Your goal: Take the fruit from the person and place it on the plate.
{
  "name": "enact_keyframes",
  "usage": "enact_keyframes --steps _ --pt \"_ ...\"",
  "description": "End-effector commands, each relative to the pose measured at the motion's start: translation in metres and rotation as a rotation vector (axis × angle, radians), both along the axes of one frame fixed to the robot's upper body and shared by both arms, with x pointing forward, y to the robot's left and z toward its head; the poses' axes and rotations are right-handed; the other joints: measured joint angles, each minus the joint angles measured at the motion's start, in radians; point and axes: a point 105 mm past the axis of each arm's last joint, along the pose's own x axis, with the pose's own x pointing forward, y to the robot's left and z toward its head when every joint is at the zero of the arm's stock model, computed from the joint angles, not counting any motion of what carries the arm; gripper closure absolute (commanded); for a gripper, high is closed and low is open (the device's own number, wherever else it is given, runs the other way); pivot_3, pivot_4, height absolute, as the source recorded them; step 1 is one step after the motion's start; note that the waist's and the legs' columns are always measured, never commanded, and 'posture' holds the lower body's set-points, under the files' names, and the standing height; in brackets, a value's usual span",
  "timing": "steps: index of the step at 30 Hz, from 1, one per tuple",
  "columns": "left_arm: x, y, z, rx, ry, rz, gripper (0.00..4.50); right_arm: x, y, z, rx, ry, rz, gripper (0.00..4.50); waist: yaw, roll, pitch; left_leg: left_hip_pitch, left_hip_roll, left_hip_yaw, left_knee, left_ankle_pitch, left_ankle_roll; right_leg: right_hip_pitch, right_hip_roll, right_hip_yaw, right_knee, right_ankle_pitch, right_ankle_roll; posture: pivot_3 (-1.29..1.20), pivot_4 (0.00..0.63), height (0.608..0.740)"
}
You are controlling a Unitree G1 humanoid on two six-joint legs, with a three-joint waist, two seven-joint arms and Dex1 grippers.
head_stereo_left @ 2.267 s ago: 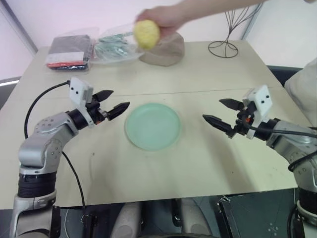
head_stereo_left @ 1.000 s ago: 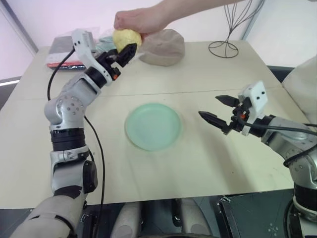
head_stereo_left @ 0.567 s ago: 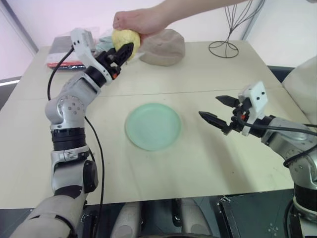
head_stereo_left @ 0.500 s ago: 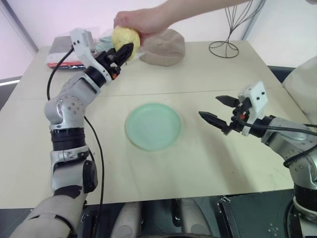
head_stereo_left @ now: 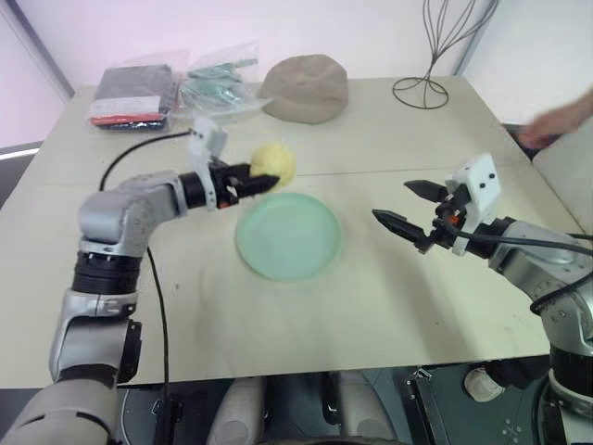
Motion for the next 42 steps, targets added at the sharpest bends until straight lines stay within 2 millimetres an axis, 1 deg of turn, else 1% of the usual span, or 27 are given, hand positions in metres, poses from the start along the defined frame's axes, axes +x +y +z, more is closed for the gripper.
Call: enact_keyframes --steps 1,8,15,17,18,19,25,27,28,30,31,32,34,39,40,42 --pt "-0.002 -0.004 0.002 0.066 -0.034 -0.081 1.86 -0.005 0.004 0.012 -0.007 -0.07 0.012 0.0 -0.001 0.0 0.0 0.0 0.0 0.0 0.0 0.0 0.0 0.0 0.0 0.0 0.0 0.0 0.0 0.0 0.15 0.74" --pt "-0.001 -0.001 -0.021 0.184 0.017 -0.15 1.86 -0.008 0.006 0.009 -0.001 -0.066 0.01 0.0 -0.001 0.0 0.0 0.0 0.0 0.0 0.0 0.0 0.0 0.0 0.0 0.0 0.0 0.0 0.0 0.0 0.15 0.74" --pt "-0.006 0.003 -0.034 0.236 0.053 -0.175 1.86 -0.01 0.009 0.006 0.007 -0.056 0.008 0.0 -0.001 0.0 0.0 0.0 0.0 0.0 0.0 0.0 0.0 0.0 0.0 0.0 0.0 0.0 0.0 0.0 0.15 0.74" --pt "-0.008 0.003 -0.037 0.247 0.063 -0.189 0.84 -0.011 0.009 0.006 0.008 -0.054 0.008 0.0 -0.001 0.0 0.0 0.0 0.0 0.0 0.0 0.0 0.0 0.0 0.0 0.0 0.0 0.0 0.0 0.0 0.15 0.74" --pt "-0.009 0.003 -0.038 0.25 0.066 -0.194 0.51 -0.012 0.009 0.005 0.008 -0.052 0.008 0.0 -0.001 0.0 0.0 0.0 0.0 0.0 0.0 0.0 0.0 -0.001 0.0 0.0 0.0 0.0 0.0 0.0 0.15 0.74" --pt "-0.011 0.003 -0.039 0.25 0.072 -0.203 0.07 -0.012 0.009 0.005 0.009 -0.051 0.007 0.0 -0.001 0.0 0.0 0.0 0.0 0.0 0.0 0.0 0.0 -0.001 0.0 0.0 0.0 0.0 0.0 0.0 0.15 0.74" --pt "-0.011 0.004 -0.038 0.249 0.077 -0.204 0.07 -0.012 0.01 0.005 0.009 -0.048 0.009 0.0 -0.001 0.0 0.0 0.0 0.0 0.0 0.0 0.0 0.0 -0.001 0.0 0.0 0.0 0.0 0.0 0.0 0.15 0.74" --pt "-0.009 0.005 -0.031 0.219 0.059 -0.19 0.07 -0.012 0.01 0.005 0.007 -0.049 0.011 0.0 -0.001 0.0 0.0 0.0 0.0 0.0 0.0 0.0 0.0 0.0 0.0 0.0 0.0 0.0 0.0 0.0 0.15 0.74" --pt "-0.004 0.007 -0.019 0.17 0.044 -0.158 0.07 -0.012 0.01 0.006 0.006 -0.052 0.01 0.0 -0.001 0.0 0.0 0.0 0.0 0.0 0.0 0.0 0.0 -0.001 0.0 0.0 0.0 0.0 0.0 0.0 0.15 0.74" --pt "0.002 0.01 -0.003 0.101 0.025 -0.115 0.07 -0.011 0.009 0.007 0.004 -0.055 0.01 0.0 -0.001 0.0 0.0 -0.001 0.0 0.0 0.0 0.0 0.0 -0.001 0.0 0.0 0.0 0.0 0.0 0.0 0.15 0.74" --pt "0.006 0.012 0.015 0.027 -0.013 -0.085 0.07 -0.011 0.009 0.008 0.003 -0.058 0.009 0.0 -0.001 0.0 0.0 -0.001 0.0 0.0 0.0 0.0 0.0 -0.001 0.0 0.0 0.0 0.0 0.0 0.0 0.15 0.74" --pt "0.008 0.014 0.028 -0.03 -0.036 -0.06 0.07 -0.011 0.009 0.008 0.002 -0.06 0.009 0.0 -0.001 0.0 0.0 -0.001 0.0 0.0 0.0 0.0 0.0 -0.001 0.0 0.0 0.0 0.0 0.0 0.0 0.15 0.74" --pt "0.009 0.022 0.05 -0.107 -0.091 -0.021 0.07 -0.009 0.009 0.009 -0.001 -0.065 0.01 0.0 -0.001 0.0 0.0 -0.001 0.0 0.0 0.0 0.0 0.0 -0.001 0.0 0.0 0.0 0.0 0.0 0.0 0.15 0.74" --pt "0.001 0.04 0.084 -0.236 -0.198 0.061 0.07 -0.005 0.009 0.012 -0.004 -0.076 0.019 0.0 -0.004 0.0 0.0 0.0 0.001 0.0 0.0 0.0 0.0 -0.001 -0.001 0.0 0.001 0.0 0.0 0.0 0.15 0.74" --pt "-0.001 0.044 0.089 -0.252 -0.219 0.084 0.07 -0.004 0.009 0.013 -0.005 -0.078 0.022 0.0 -0.003 0.0 0.0 0.0 0.001 0.0 0.0 0.0 0.0 -0.001 -0.001 0.0 0.001 0.0 0.0 0.0 0.15 0.74" --pt "-0.003 0.053 0.09 -0.256 -0.247 0.135 0.07 -0.002 0.011 0.014 -0.006 -0.082 0.03 0.0 -0.002 0.0 0.0 0.0 0.0 0.0 0.0 0.0 0.0 -0.001 -0.002 0.0 0.001 0.0 0.0 0.0 0.15 0.74"
